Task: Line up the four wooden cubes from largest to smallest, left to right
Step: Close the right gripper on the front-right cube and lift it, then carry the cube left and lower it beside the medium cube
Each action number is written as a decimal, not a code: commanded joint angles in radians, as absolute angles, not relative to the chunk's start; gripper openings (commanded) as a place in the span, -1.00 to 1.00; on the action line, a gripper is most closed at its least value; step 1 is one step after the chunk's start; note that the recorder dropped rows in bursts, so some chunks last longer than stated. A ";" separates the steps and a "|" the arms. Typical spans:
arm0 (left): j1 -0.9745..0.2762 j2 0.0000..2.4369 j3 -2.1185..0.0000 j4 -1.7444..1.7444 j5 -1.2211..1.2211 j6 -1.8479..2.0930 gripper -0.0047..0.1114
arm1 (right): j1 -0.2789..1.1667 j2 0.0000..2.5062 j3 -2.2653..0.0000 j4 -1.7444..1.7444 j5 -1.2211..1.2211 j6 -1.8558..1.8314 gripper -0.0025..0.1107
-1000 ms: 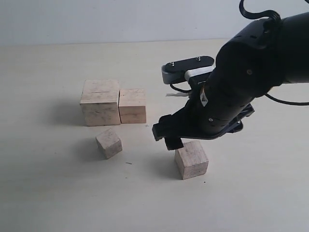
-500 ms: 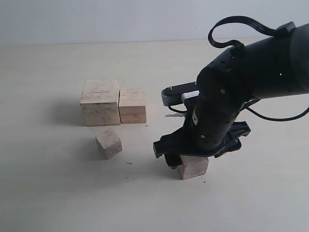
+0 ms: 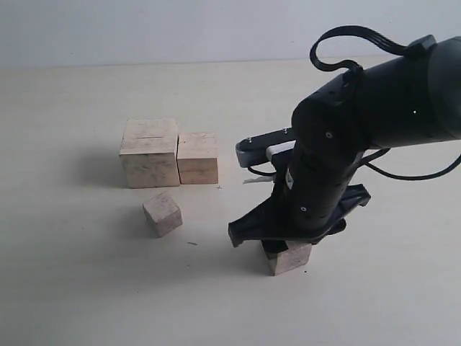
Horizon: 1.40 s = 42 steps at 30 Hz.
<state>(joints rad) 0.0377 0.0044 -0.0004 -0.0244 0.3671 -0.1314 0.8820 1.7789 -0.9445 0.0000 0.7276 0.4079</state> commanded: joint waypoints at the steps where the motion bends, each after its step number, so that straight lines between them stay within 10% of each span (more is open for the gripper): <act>1: 0.031 0.000 0.000 -0.022 0.362 -0.133 -0.92 | 0.866 1.719 -1.005 0.020 0.849 0.255 -0.96; 17: 0.031 0.000 0.000 -0.022 0.365 -0.134 -0.92 | 0.467 1.694 -1.384 0.095 1.068 -0.574 -0.96; 29: 0.031 0.000 0.000 -0.022 0.365 -0.134 -0.92 | 0.465 2.035 -1.492 0.221 0.865 -1.393 -0.96; 42: 0.031 0.000 0.000 -0.022 0.365 -0.134 -0.92 | 0.465 2.213 -1.643 0.492 0.947 -1.466 -0.96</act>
<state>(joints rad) 0.0377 0.0044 -0.0004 -0.0244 0.3689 -0.1314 0.4685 2.2069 -1.6299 0.4525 0.9378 -1.4541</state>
